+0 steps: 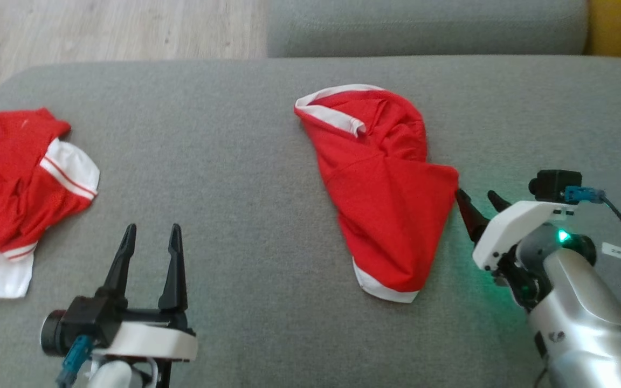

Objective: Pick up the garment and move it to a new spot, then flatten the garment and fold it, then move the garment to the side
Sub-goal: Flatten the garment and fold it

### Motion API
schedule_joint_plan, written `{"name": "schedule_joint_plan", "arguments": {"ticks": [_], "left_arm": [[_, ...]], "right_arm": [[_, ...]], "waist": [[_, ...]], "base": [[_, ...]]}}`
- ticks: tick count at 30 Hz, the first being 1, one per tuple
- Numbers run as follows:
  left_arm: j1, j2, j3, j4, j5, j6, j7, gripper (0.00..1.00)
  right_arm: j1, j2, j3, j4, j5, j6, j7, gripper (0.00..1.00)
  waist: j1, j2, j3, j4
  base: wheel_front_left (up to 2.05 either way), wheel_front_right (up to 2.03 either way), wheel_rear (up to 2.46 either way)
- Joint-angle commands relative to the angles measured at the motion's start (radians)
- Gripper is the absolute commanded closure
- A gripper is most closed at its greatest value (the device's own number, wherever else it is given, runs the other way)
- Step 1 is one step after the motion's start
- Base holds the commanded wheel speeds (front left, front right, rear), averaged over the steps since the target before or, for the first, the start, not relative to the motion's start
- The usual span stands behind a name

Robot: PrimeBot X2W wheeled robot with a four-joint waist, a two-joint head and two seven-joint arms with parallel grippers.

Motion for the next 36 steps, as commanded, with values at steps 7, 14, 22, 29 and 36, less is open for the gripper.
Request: {"name": "schedule_joint_plan", "arguments": {"ticks": [7,14,22,29,36], "left_arm": [[-0.089,0.016,0.016,-0.027,0.013,-0.012,-0.004,0.0],[-0.104,0.008,0.001,-0.014,0.012,-0.018,-0.002,0.0],[-0.075,0.013,0.022,0.004,-0.003,-0.011,-0.006,0.0],[-0.037,0.028,0.049,-0.017,-0.014,0.003,-0.008,0.0],[-0.038,0.032,0.05,-0.04,-0.013,0.005,-0.009,0.0]], "right_arm": [[-0.071,0.044,-0.035,0.002,-0.038,0.008,-0.008,0.0],[-0.124,0.062,0.004,0.099,-0.139,0.008,0.042,1.0],[-0.04,0.04,-0.045,-0.099,-0.223,0.008,0.045,1.0],[0.242,0.078,-0.215,-0.653,-0.368,0.008,0.217,1.0],[0.46,0.101,-0.317,-1.009,-0.332,0.008,0.387,1.0]], "waist": [[0.0,0.0,0.05,0.047],[0.0,0.0,0.068,0.065],[0.0,0.0,0.007,0.029],[0.0,0.0,-0.031,-0.019],[0.0,0.0,-0.007,-0.032]], "base": [[0.0,0.0,0.0],[0.0,0.0,0.0],[0.0,0.0,0.0],[0.0,0.0,0.0],[0.0,0.0,0.0]]}}
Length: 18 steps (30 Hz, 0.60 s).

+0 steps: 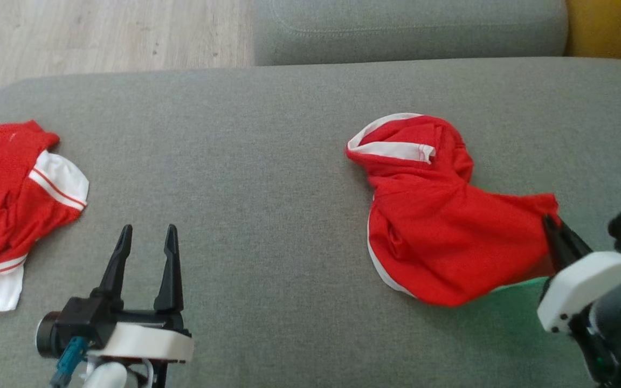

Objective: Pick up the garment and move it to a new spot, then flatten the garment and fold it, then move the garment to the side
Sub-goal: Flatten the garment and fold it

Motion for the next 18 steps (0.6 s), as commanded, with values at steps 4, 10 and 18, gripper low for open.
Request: {"name": "schedule_joint_plan", "arguments": {"ticks": [4,10,18], "left_arm": [[-0.06,0.021,0.037,-0.043,0.002,0.006,-0.006,0.0],[-0.091,0.015,0.021,-0.038,0.01,0.0,-0.002,0.0],[-0.108,0.012,0.008,-0.019,0.015,-0.003,-0.003,0.0]], "right_arm": [[-0.079,-0.004,-0.034,0.051,0.037,0.008,-0.013,1.0],[-0.227,-0.004,-0.089,0.308,-0.001,0.008,-0.104,1.0],[-0.43,-0.004,-0.11,0.605,-0.081,0.008,-0.369,0.0]], "waist": [[0.0001,-0.0001,0.037,0.006],[0.0001,-0.0001,0.065,0.029],[0.0001,-0.0001,0.058,0.04]], "base": [[0.0,0.0,0.0],[0.0,0.0,0.0],[0.0,0.0,0.0]]}}
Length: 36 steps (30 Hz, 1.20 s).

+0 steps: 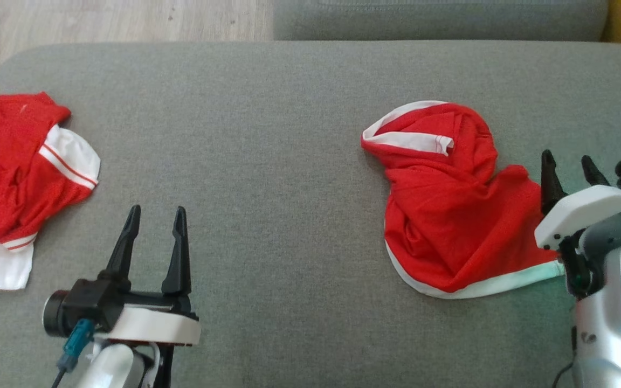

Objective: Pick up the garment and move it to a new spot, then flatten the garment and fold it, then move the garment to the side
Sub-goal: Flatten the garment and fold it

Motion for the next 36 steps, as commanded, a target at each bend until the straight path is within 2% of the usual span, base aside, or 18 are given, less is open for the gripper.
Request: {"name": "schedule_joint_plan", "arguments": {"ticks": [1,4,7,14,22,26,30,31,34,36], "left_arm": [[-0.044,0.014,0.031,-0.023,0.011,0.002,-0.004,0.0],[-0.031,0.014,0.032,-0.017,0.005,0.003,-0.004,0.0],[-0.012,0.015,0.035,-0.014,-0.001,0.005,-0.006,0.0],[0.038,0.022,0.059,-0.024,-0.01,0.013,-0.01,0.0],[0.075,0.021,0.059,-0.025,-0.006,0.011,-0.008,0.0],[-0.001,-0.027,-0.027,0.008,0.01,-0.032,0.046,0.0],[-0.123,-0.121,-0.116,0.12,0.001,-0.08,0.148,0.0],[-0.123,-0.121,-0.116,0.12,0.001,-0.08,0.148,0.0],[-0.211,-0.193,-0.15,0.226,-0.033,-0.11,0.212,0.0],[-0.26,-0.222,-0.163,0.293,-0.071,-0.128,0.253,0.0]], "right_arm": [[-0.035,-0.006,0.015,-0.007,-0.015,0.008,-0.035,0.0],[-0.034,-0.006,0.025,0.006,-0.022,0.008,-0.093,0.0],[0.009,-0.006,0.087,-0.031,-0.012,0.008,-0.141,0.0],[0.217,-0.006,0.24,-0.219,0.015,0.008,-0.216,0.0],[0.373,-0.006,0.286,-0.387,0.031,0.008,-0.22,0.0],[0.372,-0.006,0.295,-0.431,0.033,0.008,-0.197,0.0],[0.359,-0.006,0.315,-0.455,0.036,0.008,-0.18,0.0],[0.359,-0.006,0.315,-0.455,0.036,0.008,-0.18,0.0],[0.347,-0.006,0.333,-0.457,0.04,0.008,-0.174,0.0],[0.338,-0.006,0.348,-0.455,0.044,0.008,-0.172,0.0]], "waist": [[-0.0001,0.0,-0.014,-0.004],[-0.0001,0.0,-0.041,-0.014],[-0.0001,0.0,-0.068,-0.031],[-0.0001,0.0,-0.109,-0.075],[-0.0001,0.0,-0.113,-0.119],[-0.0001,0.0,-0.088,-0.134],[-0.0001,0.0,-0.055,-0.154],[-0.0001,0.0,-0.055,-0.154],[-0.0001,0.0,-0.033,-0.175],[-0.0001,0.0,-0.021,-0.192]], "base": [[0.0,0.0,0.0],[0.0,0.0,0.0],[0.0,0.0,0.0],[0.0,0.0,0.0],[0.0,0.0,0.0],[0.0,0.0,0.0],[0.0,0.0,0.0],[0.0,0.0,0.0],[0.0,0.0,0.0],[0.0,0.0,0.0]]}}
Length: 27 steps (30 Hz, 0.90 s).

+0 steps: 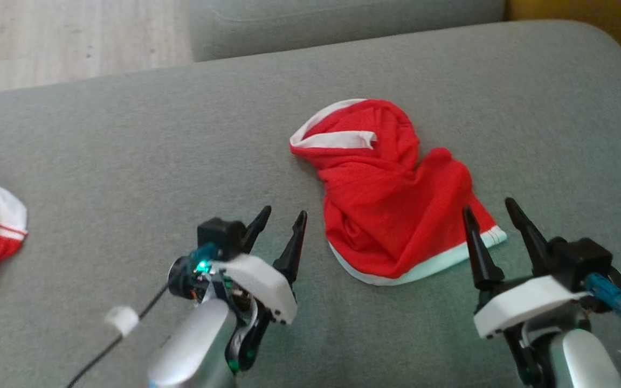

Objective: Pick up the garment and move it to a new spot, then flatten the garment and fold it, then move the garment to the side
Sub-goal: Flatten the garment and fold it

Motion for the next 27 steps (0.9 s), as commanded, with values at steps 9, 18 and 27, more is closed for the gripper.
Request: {"name": "schedule_joint_plan", "arguments": {"ticks": [9,18,27], "left_arm": [[-0.167,-0.019,-0.073,0.124,-0.26,-0.025,0.124,0.0],[-0.247,-0.019,-0.229,0.161,-0.446,0.029,0.12,0.0],[-0.315,-0.02,-0.292,0.272,-0.468,0.105,0.029,1.0]], "right_arm": [[-0.077,-0.005,0.066,-0.031,0.017,0.008,-0.008,0.0],[-0.093,-0.005,0.087,-0.014,0.034,0.008,-0.021,0.0],[-0.098,-0.005,0.072,-0.013,0.04,0.008,-0.026,0.0]], "waist": [[-0.0001,0.0,0.049,-0.086],[-0.0001,0.0,0.06,-0.117],[-0.0001,0.0,0.069,-0.094]], "base": [[0.0,0.0,0.0],[0.0,0.0,0.0],[0.0,0.0,0.0]]}}
